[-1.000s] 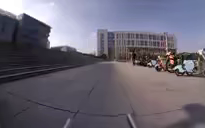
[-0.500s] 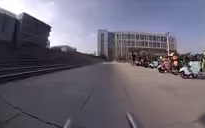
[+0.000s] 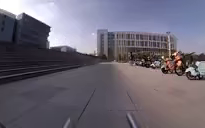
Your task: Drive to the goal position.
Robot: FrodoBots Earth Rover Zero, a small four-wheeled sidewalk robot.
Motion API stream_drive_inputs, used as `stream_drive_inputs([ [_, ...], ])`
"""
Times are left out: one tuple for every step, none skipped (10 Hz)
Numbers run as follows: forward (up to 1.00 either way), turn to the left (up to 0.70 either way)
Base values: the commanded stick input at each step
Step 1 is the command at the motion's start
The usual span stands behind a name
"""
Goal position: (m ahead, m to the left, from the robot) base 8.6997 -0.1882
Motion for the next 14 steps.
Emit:
stream_drive_inputs([
  [0.70,0.00],
  [0.70,0.00],
  [0.70,-0.03],
  [0.70,-0.35],
  [0.70,-0.19],
  [0.70,0.00],
  [0.70,0.00],
  [0.70,0.00],
  [0.70,0.00],
  [0.70,0.00],
  [0.70,0.00],
  [0.70,0.00],
  [0.70,0.00],
  [0.70,0.00],
])
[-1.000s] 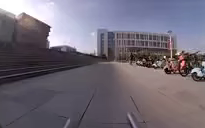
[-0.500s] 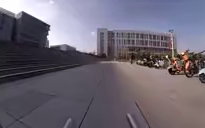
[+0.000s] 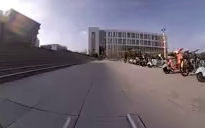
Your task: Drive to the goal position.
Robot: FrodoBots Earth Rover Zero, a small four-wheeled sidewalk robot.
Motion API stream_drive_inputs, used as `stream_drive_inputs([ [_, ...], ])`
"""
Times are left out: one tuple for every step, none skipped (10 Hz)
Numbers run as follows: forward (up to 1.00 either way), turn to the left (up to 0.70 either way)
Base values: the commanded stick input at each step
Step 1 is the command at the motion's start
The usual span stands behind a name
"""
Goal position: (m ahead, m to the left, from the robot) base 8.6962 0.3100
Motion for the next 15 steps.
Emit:
stream_drive_inputs([
  [0.70,0.00],
  [0.70,0.00],
  [0.70,0.00],
  [0.70,0.00],
  [0.70,0.00],
  [0.70,0.00],
  [0.70,0.00],
  [0.70,0.00],
  [0.70,0.00],
  [0.70,0.00],
  [0.70,0.00],
  [0.70,0.00],
  [0.70,0.00],
  [0.70,0.00],
  [0.70,0.00],
])
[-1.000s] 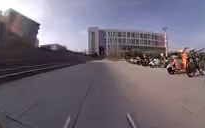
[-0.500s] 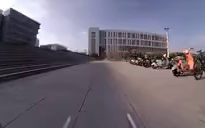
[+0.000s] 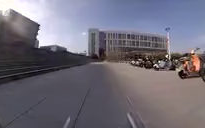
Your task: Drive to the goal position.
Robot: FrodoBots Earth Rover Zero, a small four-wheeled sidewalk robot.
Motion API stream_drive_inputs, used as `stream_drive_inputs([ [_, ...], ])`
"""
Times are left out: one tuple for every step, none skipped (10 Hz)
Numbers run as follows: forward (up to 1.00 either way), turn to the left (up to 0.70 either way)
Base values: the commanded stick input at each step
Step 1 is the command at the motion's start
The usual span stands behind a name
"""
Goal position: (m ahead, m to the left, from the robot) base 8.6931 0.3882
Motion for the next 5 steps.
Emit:
stream_drive_inputs([
  [0.70,0.00],
  [0.70,0.00],
  [0.70,0.00],
  [0.70,0.00],
  [0.70,0.00],
])
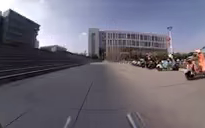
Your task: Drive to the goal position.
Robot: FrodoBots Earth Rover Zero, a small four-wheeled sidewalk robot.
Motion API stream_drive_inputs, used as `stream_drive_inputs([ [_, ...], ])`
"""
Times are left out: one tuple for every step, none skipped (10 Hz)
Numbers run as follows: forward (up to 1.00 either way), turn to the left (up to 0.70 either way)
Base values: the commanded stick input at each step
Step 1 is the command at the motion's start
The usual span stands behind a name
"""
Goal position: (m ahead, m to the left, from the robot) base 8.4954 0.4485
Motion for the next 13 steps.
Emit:
stream_drive_inputs([
  [0.70,0.00],
  [0.70,0.00],
  [0.70,0.00],
  [0.70,0.00],
  [0.70,0.00],
  [0.70,0.00],
  [0.70,0.00],
  [0.70,0.00],
  [0.70,0.00],
  [0.70,0.00],
  [0.70,0.00],
  [0.70,0.00],
  [0.70,0.00],
])
